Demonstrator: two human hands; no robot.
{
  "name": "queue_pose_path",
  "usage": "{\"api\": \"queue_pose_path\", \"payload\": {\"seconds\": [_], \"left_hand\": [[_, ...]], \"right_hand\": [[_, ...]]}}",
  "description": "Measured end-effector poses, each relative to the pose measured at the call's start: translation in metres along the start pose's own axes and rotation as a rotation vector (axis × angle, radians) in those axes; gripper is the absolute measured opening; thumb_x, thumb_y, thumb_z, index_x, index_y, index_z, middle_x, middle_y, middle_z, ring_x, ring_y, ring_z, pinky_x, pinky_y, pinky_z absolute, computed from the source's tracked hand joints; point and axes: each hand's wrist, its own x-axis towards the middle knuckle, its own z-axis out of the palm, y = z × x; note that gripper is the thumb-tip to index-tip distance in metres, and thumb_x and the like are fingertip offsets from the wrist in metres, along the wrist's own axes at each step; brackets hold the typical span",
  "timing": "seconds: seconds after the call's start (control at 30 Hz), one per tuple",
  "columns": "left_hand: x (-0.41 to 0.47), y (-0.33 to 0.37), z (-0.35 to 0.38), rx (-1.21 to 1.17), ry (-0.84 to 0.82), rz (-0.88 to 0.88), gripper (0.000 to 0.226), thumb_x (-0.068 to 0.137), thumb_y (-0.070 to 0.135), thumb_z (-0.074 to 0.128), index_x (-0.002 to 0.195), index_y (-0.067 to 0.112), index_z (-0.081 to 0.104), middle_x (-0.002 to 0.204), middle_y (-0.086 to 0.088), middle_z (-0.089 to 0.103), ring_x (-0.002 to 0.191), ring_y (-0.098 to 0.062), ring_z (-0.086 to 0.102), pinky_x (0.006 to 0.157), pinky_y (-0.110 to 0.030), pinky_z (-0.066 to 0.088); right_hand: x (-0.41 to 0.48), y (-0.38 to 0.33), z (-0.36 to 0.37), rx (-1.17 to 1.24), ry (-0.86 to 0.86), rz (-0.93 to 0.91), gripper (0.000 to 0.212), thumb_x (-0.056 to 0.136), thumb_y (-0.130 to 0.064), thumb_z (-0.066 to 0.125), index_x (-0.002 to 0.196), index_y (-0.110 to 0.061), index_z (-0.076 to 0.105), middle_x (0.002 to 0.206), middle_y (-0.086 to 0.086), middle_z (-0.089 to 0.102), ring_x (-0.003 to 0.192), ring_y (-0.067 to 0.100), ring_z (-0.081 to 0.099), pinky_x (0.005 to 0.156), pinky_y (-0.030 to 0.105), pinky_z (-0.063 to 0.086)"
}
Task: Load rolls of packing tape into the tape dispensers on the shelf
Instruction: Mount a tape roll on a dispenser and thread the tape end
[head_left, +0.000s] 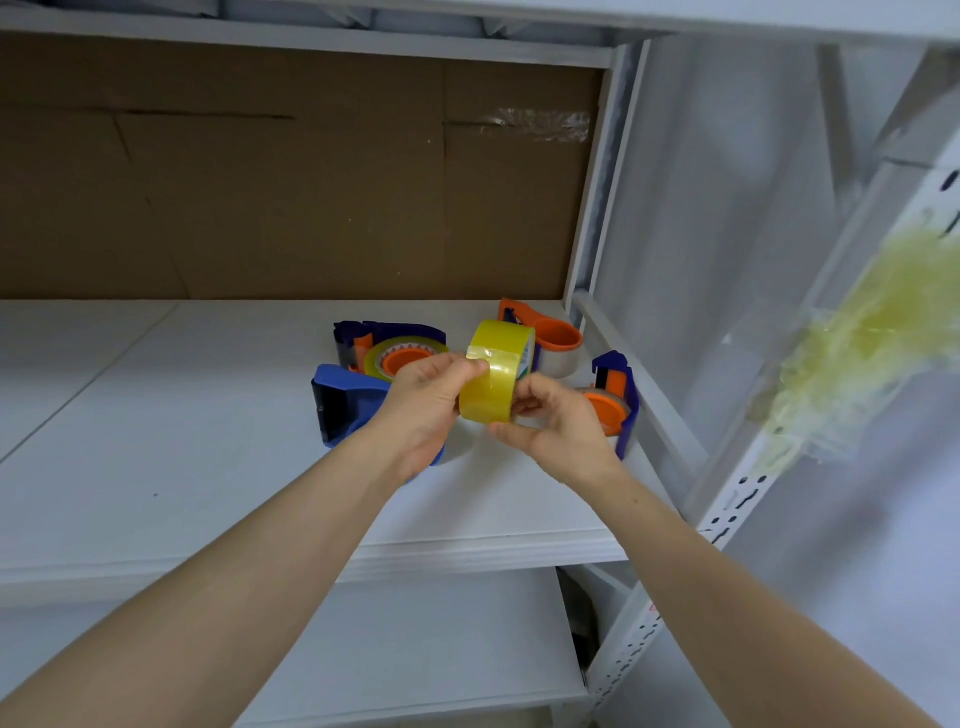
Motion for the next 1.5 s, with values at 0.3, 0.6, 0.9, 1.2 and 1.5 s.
{"api": "queue_pose_path", "payload": {"seconds": [0.3, 0.6, 0.9, 1.2, 1.5], "left_hand": [[-0.008, 0.005, 0.000, 0.036, 0.052, -0.049, 0.019, 0.070, 0.032, 0.068, 0.079, 0.014, 0.065, 0.091, -0.011, 0.059, 0.093, -0.022, 0.054, 0.092, -0.037, 0.042], [-0.012, 0.007, 0.002, 0.026, 0.091, -0.073, 0.003, 0.060, 0.018, 0.057, 0.062, 0.018, 0.054, 0.075, -0.003, 0.049, 0.089, -0.024, 0.043, 0.084, -0.037, 0.037], [-0.019, 0.008, -0.002, 0.180, -0.060, 0.008, 0.040, 0.072, -0.004, 0.058, 0.107, 0.012, 0.069, 0.107, -0.011, 0.069, 0.110, -0.029, 0.059, 0.101, -0.041, 0.045], [-0.026, 0.010, 0.002, 0.204, -0.109, 0.042, 0.043, 0.079, -0.013, 0.060, 0.117, 0.008, 0.062, 0.109, -0.009, 0.068, 0.103, -0.022, 0.064, 0.093, -0.034, 0.051], [-0.026, 0.014, 0.004, 0.257, -0.118, 0.062, 0.033, 0.081, -0.003, 0.064, 0.109, 0.016, 0.065, 0.099, 0.003, 0.068, 0.097, -0.013, 0.063, 0.088, -0.024, 0.051]], "right_hand": [[-0.007, -0.013, 0.003, 0.219, 0.060, 0.058, 0.020, 0.075, -0.009, 0.074, 0.080, -0.023, 0.061, 0.080, -0.004, 0.065, 0.073, 0.006, 0.061, 0.074, 0.017, 0.053], [-0.011, -0.016, 0.005, 0.166, 0.079, 0.059, 0.018, 0.077, -0.012, 0.073, 0.084, -0.023, 0.060, 0.088, 0.004, 0.067, 0.084, 0.019, 0.063, 0.082, 0.028, 0.055], [-0.010, -0.019, -0.003, 0.254, 0.093, 0.141, 0.022, 0.079, -0.012, 0.071, 0.099, -0.017, 0.063, 0.096, 0.002, 0.069, 0.090, 0.016, 0.066, 0.088, 0.031, 0.055], [-0.006, -0.027, -0.014, -0.342, 0.238, -0.261, 0.030, 0.082, -0.019, 0.067, 0.112, -0.014, 0.068, 0.103, -0.003, 0.054, 0.104, 0.019, 0.052, 0.087, 0.034, 0.049], [0.001, -0.037, -0.013, -0.567, 0.207, -0.283, 0.016, 0.092, -0.020, 0.052, 0.101, -0.010, 0.061, 0.111, 0.005, 0.059, 0.101, 0.017, 0.056, 0.076, 0.022, 0.043]]}}
